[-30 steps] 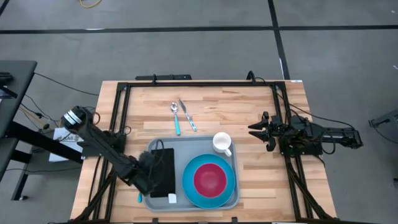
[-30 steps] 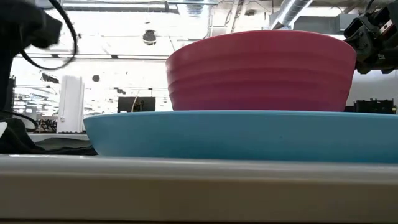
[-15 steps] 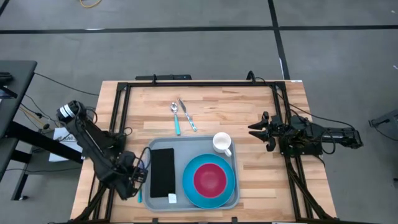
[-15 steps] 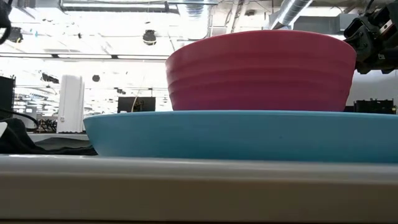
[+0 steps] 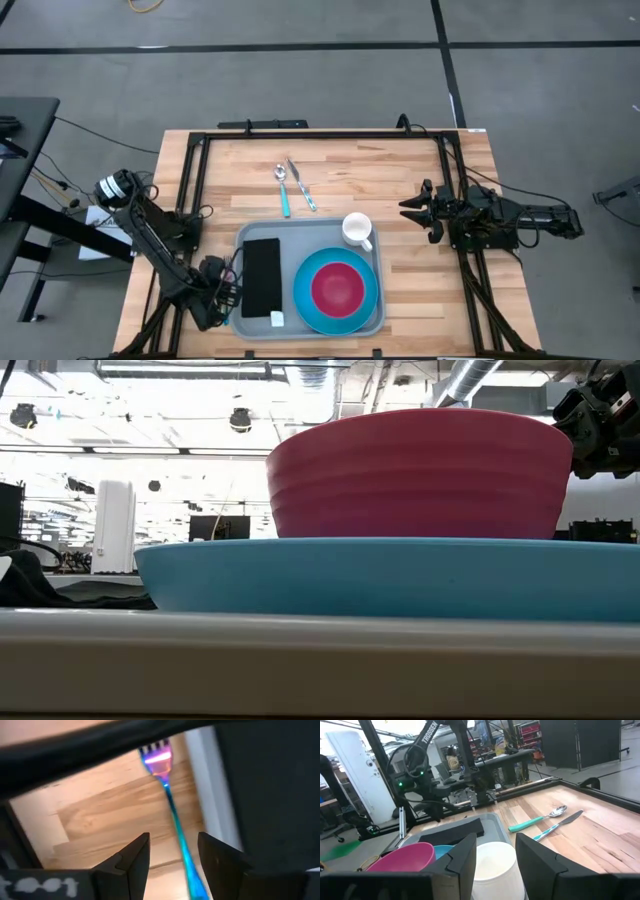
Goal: Set up tray
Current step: Put the blue fork on top of the black napkin on the gray tray
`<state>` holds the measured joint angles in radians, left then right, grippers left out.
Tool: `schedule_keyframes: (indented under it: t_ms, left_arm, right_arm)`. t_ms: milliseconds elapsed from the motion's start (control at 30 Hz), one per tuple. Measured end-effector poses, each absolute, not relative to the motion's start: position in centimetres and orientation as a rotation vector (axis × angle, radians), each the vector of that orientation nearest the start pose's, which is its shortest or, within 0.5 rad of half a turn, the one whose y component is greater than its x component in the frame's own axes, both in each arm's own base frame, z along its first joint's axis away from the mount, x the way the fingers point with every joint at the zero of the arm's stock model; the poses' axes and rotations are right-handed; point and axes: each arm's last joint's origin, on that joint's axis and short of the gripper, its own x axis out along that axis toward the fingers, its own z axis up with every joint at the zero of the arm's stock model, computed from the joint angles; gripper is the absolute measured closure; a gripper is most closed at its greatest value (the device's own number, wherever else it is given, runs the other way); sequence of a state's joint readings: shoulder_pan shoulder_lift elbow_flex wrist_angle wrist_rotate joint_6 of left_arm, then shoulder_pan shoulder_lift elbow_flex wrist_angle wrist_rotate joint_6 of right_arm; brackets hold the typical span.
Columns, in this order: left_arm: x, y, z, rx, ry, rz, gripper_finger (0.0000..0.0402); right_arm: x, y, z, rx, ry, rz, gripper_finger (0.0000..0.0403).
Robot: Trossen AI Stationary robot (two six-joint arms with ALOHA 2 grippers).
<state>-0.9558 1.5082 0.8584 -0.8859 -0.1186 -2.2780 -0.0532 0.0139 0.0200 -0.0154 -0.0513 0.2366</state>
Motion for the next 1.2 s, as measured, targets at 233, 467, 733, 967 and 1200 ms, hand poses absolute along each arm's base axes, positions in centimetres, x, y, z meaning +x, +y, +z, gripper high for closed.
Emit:
schedule_keyframes:
  t_ms: [233, 467, 733, 967, 1200]
  left_arm:
    - [13.4, -19.0, 15.8, -1.038, 1.204, 0.961, 0.0248]
    - [13.6, -19.1, 14.9, -1.076, 1.165, 0.894, 0.0248]
    - [13.6, -19.0, 14.9, -1.058, 1.150, 0.882, 0.0248]
    - [14.4, -19.4, 13.3, -1.029, 1.156, 0.910, 0.0248]
    - [14.7, -19.2, 12.9, -1.022, 1.173, 0.953, 0.0248]
  right_arm:
    - [9.7, -0.4, 16.8, 0.237, 0.009, -0.003, 0.0274]
    - [9.7, -0.4, 16.8, 0.237, 0.009, -0.003, 0.0274]
    - [9.7, -0.4, 16.8, 0.237, 0.009, -0.003, 0.0274]
    - [9.7, -0.4, 16.8, 0.237, 0.009, -0.003, 0.0274]
    - [9.7, -0.4, 16.8, 0.237, 0.009, -0.003, 0.0274]
